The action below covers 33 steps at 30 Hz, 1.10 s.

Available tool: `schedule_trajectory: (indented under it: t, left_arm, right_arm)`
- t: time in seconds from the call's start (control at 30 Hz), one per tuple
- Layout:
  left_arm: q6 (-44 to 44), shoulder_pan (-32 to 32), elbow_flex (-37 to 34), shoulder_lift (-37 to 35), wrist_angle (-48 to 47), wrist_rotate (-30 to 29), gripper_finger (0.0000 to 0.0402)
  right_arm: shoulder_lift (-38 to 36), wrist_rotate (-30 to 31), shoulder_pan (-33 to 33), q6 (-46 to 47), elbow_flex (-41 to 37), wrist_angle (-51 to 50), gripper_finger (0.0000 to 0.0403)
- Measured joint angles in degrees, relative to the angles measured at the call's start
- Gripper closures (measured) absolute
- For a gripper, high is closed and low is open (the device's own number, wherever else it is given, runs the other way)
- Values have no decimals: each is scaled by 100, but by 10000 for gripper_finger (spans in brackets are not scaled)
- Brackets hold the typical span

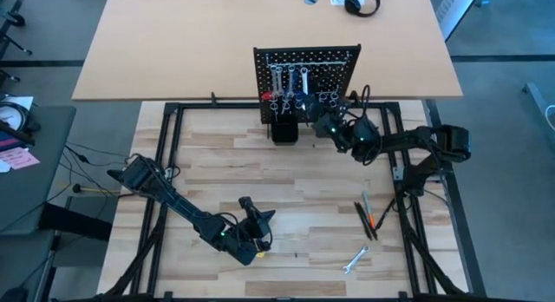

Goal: Hang tools onto peg board
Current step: Hang the wrench on the pegboard

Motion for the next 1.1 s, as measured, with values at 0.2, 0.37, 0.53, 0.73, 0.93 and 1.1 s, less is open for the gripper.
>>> schedule_trajectory:
  t: [0.2, 0.37, 0.53, 0.73, 0.93, 1.1]
  left_arm:
    - [-7, 2, 0, 0, -2, 0, 401]
    - [-9, 2, 2, -2, -2, 0, 401]
    - [-9, 2, 2, -2, -2, 0, 401]
    - [-9, 2, 2, -2, -2, 0, 401]
    - [-9, 2, 2, -2, -4, 0, 401]
    - [-9, 2, 2, -2, -6, 2, 401]
  right_arm:
    - [0, 62, -65, 65, 4, -38, 376]
    - [0, 93, -133, 254, 6, -214, 355]
    - [0, 151, -149, 281, 6, -314, 329]
    - [2, 154, -149, 285, 1, -315, 273]
    - [2, 107, -146, 281, 1, -310, 215]
    - [2, 1, -146, 276, 1, -447, 195]
